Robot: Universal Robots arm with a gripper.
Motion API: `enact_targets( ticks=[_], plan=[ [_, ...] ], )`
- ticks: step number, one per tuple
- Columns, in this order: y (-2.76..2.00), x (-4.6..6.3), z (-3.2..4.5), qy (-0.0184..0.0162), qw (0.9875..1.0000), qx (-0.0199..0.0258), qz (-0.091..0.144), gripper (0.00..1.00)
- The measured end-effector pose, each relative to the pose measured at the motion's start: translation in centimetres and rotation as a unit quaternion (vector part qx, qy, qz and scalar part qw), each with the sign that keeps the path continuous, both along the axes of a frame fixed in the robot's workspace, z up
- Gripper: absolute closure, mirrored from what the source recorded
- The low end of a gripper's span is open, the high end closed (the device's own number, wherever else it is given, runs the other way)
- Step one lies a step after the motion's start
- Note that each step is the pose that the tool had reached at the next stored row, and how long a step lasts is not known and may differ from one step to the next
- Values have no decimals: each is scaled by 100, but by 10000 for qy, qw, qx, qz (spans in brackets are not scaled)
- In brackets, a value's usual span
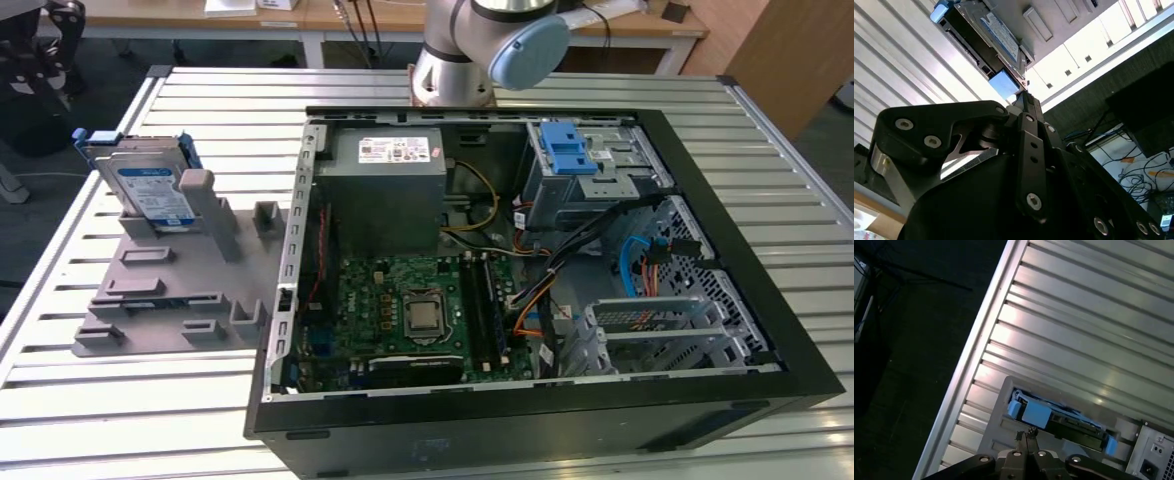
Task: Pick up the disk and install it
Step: 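Pick up the disk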
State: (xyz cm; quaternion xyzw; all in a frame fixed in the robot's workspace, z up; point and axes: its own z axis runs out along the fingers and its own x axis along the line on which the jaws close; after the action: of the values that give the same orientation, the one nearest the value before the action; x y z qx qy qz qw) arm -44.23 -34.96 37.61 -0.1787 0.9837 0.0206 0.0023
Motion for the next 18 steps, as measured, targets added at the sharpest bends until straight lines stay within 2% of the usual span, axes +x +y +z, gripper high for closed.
enact_targets(
  ticks=[4,10,14,18],
  plan=[
    [0,0,0,0,9995,-3,318,89],
    [0,1,-2,0,9969,-16,788,89],
    [0,0,-3,1,9936,-36,1125,89],
    [0,0,-6,2,9890,-52,1478,89]
  ],
)
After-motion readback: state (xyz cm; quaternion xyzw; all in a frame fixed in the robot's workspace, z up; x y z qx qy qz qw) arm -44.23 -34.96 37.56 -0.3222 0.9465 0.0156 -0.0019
